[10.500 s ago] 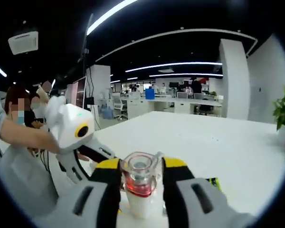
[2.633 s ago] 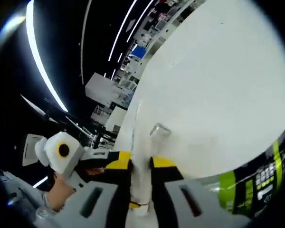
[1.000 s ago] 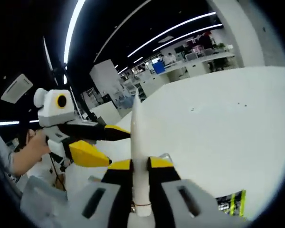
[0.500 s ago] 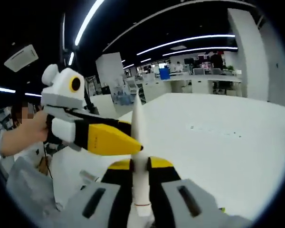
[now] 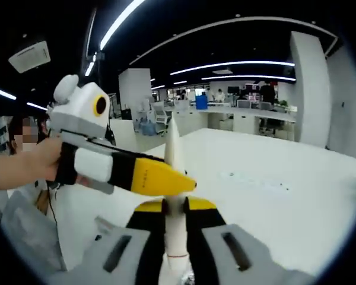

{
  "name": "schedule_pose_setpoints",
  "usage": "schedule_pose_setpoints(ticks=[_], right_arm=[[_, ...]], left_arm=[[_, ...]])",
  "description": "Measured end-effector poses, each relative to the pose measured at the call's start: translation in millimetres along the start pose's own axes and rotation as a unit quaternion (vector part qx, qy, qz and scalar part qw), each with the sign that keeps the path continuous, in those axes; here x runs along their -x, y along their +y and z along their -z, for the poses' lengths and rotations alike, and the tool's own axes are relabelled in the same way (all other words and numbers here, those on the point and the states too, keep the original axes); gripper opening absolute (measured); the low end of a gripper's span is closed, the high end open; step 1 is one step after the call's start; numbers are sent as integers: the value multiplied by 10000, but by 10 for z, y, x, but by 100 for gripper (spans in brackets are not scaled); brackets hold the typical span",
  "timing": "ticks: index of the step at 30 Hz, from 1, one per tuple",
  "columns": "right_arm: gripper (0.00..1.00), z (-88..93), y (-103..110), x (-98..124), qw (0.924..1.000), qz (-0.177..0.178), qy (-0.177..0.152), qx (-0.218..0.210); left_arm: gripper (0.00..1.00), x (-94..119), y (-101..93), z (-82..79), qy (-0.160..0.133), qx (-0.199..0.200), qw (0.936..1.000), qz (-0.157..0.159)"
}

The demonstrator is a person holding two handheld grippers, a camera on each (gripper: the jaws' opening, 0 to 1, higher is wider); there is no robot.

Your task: Arrange the skincare products in the storage area until every visible bottle or jar stands upright without overlapping.

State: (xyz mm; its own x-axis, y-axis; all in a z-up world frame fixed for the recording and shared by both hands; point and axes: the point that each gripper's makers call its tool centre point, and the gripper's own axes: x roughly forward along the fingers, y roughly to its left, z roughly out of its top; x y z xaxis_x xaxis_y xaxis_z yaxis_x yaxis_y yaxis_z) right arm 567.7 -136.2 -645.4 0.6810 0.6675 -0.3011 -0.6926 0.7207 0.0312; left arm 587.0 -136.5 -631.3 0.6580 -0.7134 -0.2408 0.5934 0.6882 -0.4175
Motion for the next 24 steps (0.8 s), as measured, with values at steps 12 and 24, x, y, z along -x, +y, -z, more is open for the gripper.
schedule_pose_setpoints(ticks=[12,24], right_arm=[[13,-246,26,-13,9991,196,-181,329],[18,-375,177,43,9988,84,-314,378]], left_arm=[[33,116,-120,-267,-503,-553,9971,-126],[30,278,-155,-403,-675,-1082,9917,-149]])
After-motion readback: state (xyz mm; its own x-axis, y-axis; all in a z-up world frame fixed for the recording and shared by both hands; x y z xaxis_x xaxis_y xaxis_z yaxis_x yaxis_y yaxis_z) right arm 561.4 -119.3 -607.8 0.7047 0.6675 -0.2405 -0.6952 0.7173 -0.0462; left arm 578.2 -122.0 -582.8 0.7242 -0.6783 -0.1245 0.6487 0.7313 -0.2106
